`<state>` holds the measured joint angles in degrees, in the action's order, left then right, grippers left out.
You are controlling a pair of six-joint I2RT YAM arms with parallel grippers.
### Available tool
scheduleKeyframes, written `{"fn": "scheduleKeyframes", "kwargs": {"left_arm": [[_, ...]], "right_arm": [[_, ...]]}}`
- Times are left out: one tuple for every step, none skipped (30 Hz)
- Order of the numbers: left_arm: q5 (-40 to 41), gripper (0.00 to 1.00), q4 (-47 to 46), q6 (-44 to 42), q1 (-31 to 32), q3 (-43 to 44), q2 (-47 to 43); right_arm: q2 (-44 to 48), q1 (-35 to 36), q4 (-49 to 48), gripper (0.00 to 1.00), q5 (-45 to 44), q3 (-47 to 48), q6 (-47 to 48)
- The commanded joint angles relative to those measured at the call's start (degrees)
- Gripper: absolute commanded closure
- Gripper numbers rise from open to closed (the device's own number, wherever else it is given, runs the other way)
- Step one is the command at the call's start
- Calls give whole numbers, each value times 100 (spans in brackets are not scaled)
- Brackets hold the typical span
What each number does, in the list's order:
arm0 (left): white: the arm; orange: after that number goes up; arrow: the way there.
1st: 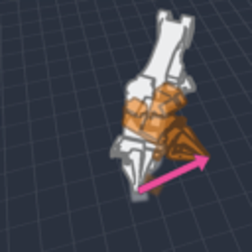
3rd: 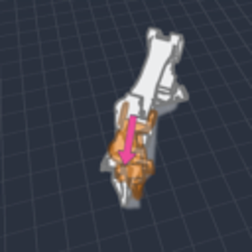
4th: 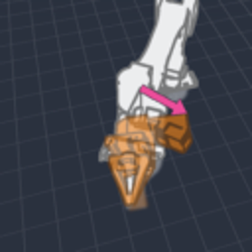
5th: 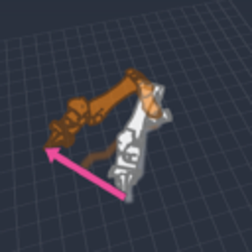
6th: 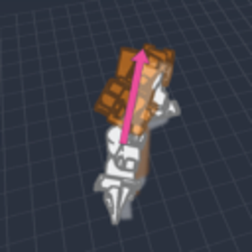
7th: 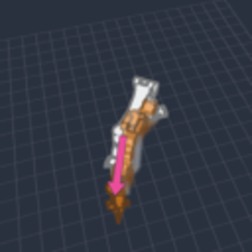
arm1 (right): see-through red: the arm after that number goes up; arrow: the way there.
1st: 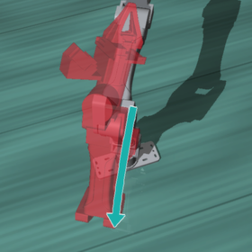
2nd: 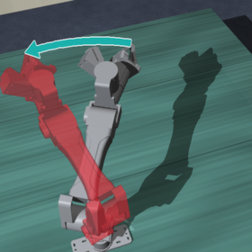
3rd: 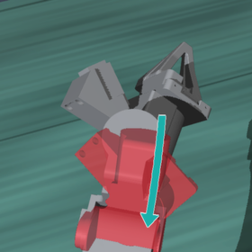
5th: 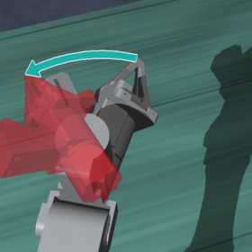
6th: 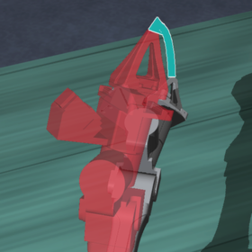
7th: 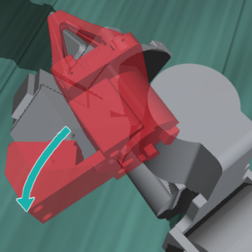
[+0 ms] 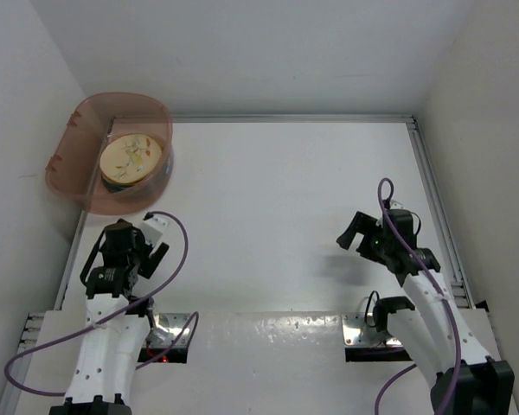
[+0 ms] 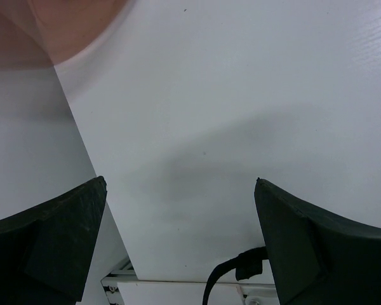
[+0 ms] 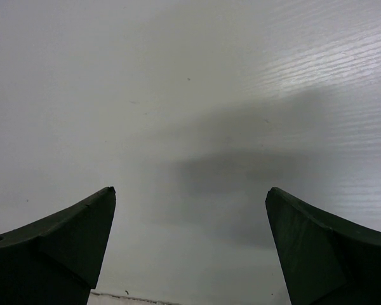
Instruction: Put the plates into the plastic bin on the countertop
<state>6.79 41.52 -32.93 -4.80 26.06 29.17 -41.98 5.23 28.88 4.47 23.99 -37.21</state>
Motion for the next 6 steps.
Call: {"fn": "scheduleKeyframes", "kwargs": {"left_arm": [[33, 0, -205, 94, 32, 48, 80], [33, 0, -205, 94, 32, 48, 80], [33, 0, -205, 94, 32, 48, 80], [33, 0, -205, 94, 32, 48, 80], [33, 0, -205, 94, 32, 48, 80], [33, 0, -205, 94, 32, 48, 80]], "right_arm": [[-30, 4, -67, 0, 124, 185, 153], [-13, 13, -76, 0, 124, 176, 179], [-12, -22, -102, 0, 220, 133, 284], [40, -5, -94, 0, 273, 124, 337], [66, -5, -198, 0, 300, 106, 372], [93, 4, -242, 0, 317, 80, 390]]}}
